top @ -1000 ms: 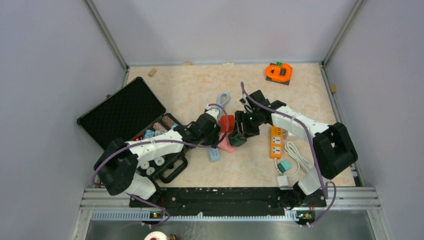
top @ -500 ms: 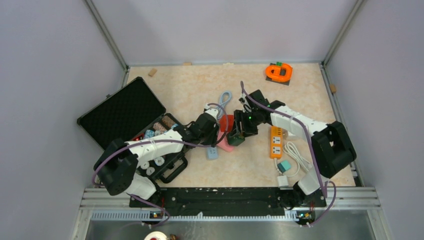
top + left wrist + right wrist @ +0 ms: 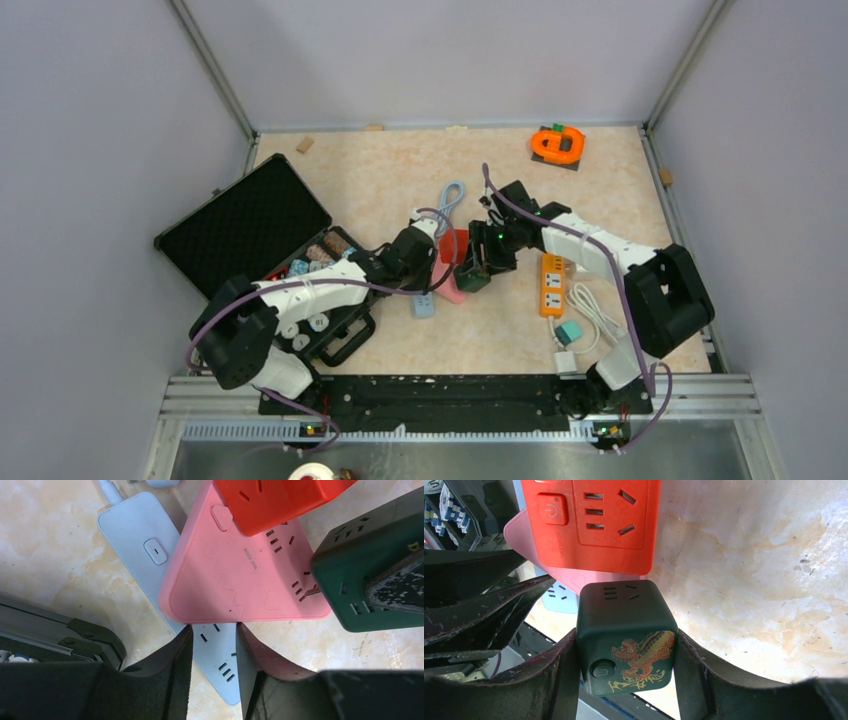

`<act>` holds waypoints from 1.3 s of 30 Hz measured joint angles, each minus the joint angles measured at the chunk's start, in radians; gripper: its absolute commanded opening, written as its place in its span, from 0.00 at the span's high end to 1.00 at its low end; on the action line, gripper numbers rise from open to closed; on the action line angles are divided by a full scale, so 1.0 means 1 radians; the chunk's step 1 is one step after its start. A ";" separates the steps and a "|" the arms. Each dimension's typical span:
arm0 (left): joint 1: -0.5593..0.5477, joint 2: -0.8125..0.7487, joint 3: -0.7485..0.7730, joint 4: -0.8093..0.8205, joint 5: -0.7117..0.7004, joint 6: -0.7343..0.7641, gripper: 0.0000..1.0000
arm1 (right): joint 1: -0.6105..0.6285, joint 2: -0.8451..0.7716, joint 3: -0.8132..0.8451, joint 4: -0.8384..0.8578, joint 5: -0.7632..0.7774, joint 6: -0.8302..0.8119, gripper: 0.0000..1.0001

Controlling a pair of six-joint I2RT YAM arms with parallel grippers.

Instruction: Insert the plug

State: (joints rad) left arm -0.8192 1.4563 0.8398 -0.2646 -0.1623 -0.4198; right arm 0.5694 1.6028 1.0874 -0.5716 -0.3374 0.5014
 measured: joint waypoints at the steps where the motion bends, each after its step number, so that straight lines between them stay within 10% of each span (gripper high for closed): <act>1: 0.000 0.002 0.000 -0.002 0.000 -0.001 0.64 | 0.000 -0.004 -0.002 0.000 0.002 0.003 1.00; 21: 0.000 0.021 -0.003 -0.008 0.009 0.001 0.64 | -0.001 -0.037 -0.104 0.155 -0.024 0.115 1.00; 31: 0.000 -0.080 -0.061 -0.020 -0.005 -0.016 0.38 | -0.001 -0.054 -0.126 0.177 -0.010 0.140 1.00; 39: 0.000 -0.185 -0.168 -0.019 0.002 -0.092 0.42 | -0.001 -0.059 -0.126 0.167 0.030 0.144 1.00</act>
State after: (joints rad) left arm -0.8188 1.2713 0.6716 -0.2836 -0.1600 -0.5117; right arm 0.5686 1.5440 0.9619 -0.4046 -0.3077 0.6456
